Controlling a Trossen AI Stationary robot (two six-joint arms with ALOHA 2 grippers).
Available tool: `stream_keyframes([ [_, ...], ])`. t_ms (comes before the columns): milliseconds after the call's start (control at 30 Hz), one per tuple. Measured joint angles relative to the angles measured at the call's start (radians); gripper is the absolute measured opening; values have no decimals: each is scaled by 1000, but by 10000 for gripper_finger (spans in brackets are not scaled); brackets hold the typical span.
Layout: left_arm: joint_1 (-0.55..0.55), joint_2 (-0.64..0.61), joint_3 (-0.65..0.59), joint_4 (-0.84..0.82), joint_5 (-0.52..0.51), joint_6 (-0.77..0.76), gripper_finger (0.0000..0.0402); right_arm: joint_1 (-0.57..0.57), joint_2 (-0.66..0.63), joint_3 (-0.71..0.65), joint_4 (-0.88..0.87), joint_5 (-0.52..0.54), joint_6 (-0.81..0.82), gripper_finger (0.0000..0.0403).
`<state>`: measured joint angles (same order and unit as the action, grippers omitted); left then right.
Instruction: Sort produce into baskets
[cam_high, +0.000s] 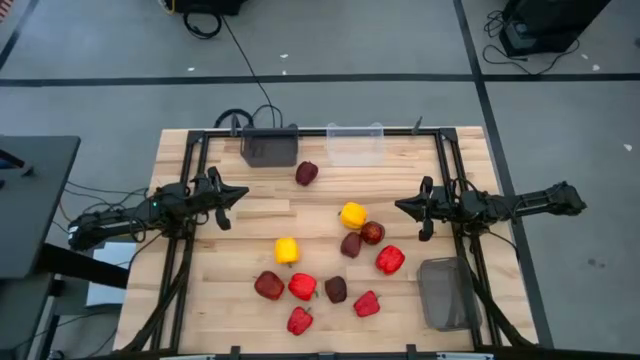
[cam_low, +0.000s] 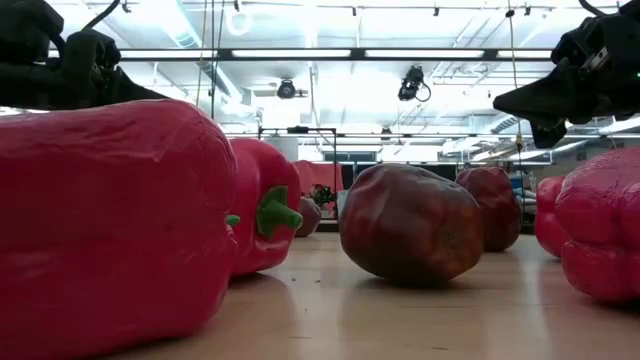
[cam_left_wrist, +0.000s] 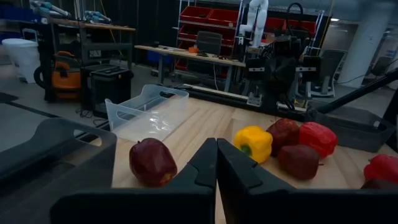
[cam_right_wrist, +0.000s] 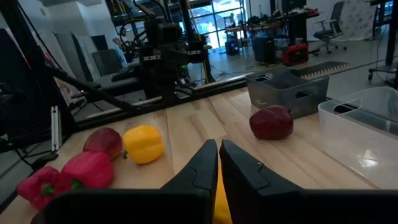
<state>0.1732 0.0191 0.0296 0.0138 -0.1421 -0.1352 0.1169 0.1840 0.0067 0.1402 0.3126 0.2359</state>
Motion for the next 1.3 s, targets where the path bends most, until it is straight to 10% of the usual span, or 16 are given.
stream_keyframes([
  [733, 1, 0, 0, 121, 0, 0, 12, -3, 0, 0, 368, 172, -147, 34],
  [1000, 2, 12, 0, 117, -104, -36, 21, -4, 1, 0, 334, 181, -92, 47],
  [1300, 3, 177, 0, 249, -262, -11, 121, -29, 59, 59, 18, 190, 40, 141],
])
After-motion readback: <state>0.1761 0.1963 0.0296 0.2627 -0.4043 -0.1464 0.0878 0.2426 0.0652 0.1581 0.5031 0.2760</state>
